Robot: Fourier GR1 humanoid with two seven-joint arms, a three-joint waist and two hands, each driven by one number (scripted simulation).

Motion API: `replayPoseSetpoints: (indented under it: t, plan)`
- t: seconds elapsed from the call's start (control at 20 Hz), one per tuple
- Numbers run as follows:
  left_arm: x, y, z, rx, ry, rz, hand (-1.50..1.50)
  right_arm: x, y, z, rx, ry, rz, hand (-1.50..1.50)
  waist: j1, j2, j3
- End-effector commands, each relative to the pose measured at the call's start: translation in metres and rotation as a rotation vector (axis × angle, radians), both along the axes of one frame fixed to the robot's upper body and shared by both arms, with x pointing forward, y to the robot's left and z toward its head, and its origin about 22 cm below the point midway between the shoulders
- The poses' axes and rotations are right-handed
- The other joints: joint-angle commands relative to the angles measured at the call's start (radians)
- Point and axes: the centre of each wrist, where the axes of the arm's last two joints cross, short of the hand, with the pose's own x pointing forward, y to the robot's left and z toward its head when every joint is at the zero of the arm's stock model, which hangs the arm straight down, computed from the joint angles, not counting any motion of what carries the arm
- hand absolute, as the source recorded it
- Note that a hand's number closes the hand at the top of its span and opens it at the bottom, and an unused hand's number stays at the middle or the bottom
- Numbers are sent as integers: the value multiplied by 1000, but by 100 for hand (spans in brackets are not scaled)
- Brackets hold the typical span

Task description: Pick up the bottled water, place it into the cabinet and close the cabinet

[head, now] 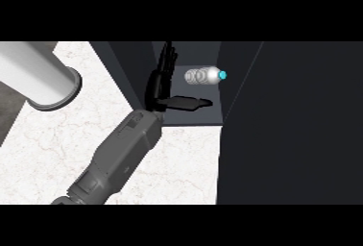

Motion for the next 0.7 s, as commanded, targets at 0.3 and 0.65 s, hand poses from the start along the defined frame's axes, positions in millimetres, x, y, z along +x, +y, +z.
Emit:
replayPoseSetpoints:
  t: [0.3,0.65]
  plan:
    - [-63,-12,0,-125,-58,-156,-150,-3,1,28,-52,-31,-29,-150,21,0,1]
    - [-113,7,0,-160,-19,-223,150,-6,-5,32,-123,-45,137,-150,21,-1,1]
